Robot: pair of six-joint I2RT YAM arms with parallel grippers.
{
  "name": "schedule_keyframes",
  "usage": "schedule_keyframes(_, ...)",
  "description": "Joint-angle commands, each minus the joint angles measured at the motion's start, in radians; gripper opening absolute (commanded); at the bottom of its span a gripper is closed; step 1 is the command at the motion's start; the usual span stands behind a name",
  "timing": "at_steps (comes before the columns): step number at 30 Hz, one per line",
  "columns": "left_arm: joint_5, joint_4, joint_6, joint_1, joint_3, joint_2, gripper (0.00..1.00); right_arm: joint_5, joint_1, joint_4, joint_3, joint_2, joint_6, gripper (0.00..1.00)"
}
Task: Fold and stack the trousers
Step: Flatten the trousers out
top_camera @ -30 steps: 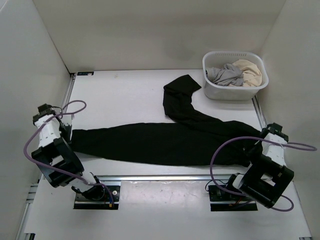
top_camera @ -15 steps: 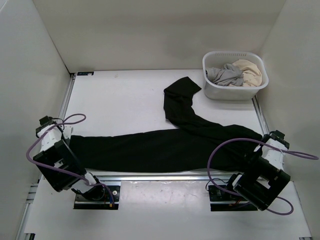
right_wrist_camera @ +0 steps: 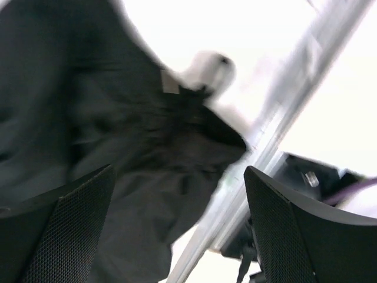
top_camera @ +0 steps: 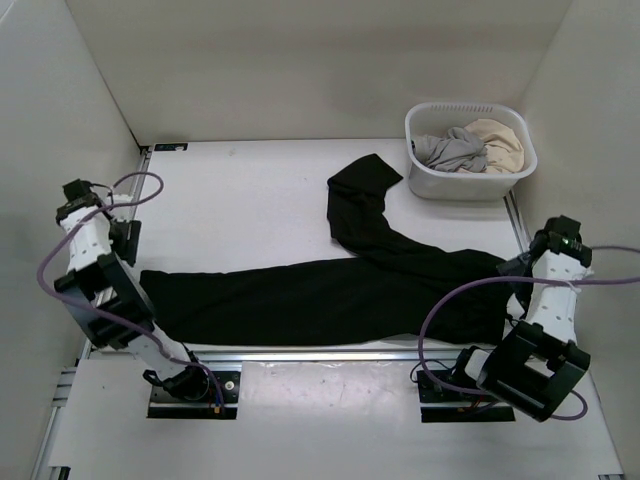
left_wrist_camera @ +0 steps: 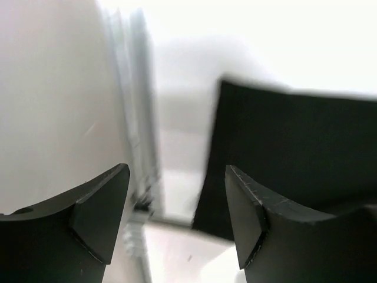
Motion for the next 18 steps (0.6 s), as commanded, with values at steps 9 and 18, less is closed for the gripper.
schedule_keyframes(9, 0.008, 0.188, -0.056, -0.12, -0.181, 0.197, 0.72, -0.064, 0.113, 0.099, -0.157, 0.028, 0.023, 0.95)
schedule_keyframes(18, -0.088, 0.286, -0.231, -0.12, -0.069, 0.237, 0.68, 0.025, 0.113, 0.171, -0.219, 0.143, 0.045, 0.95)
